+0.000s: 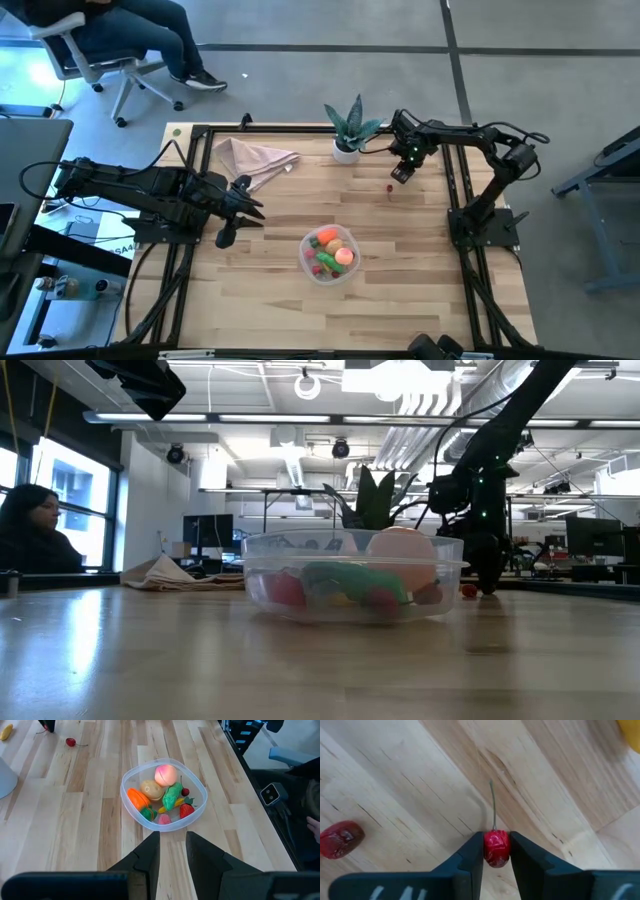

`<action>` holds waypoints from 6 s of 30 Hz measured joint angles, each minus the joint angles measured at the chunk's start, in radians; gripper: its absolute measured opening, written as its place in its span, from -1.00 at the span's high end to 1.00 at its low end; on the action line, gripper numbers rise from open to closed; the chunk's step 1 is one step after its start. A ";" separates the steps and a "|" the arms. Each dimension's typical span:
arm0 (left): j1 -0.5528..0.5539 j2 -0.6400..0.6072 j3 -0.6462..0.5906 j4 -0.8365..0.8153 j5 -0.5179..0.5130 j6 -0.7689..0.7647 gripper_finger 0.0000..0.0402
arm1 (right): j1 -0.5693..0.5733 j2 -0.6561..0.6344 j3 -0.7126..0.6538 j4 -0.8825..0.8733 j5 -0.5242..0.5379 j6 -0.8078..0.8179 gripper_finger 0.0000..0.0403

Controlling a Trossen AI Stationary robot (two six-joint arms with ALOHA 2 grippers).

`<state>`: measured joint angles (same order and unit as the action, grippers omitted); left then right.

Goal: Pick and placing Produce into tupperware
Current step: Put the top cherry into the transparent container, then put the cherry into the transparent container

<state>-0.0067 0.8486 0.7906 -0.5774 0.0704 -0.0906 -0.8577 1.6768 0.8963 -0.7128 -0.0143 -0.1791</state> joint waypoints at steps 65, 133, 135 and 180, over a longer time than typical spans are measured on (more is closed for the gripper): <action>0.000 0.000 0.000 0.000 0.000 0.000 0.59 | 0.989 -0.304 0.000 0.703 -0.194 0.212 0.61; 0.000 0.000 0.000 0.000 0.000 0.000 0.59 | 0.903 0.053 0.000 0.723 -0.101 0.204 0.24; 0.000 0.000 0.000 0.000 0.000 0.000 0.59 | 0.903 0.052 0.000 0.731 -0.108 0.204 0.24; 0.000 0.000 0.000 0.000 0.000 0.000 0.59 | 0.549 -0.396 0.000 -0.183 0.194 1.168 0.24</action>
<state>-0.0070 0.8486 0.7910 -0.5774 0.0703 -0.0910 -0.3086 1.2807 0.8963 -0.8954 0.1802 0.9885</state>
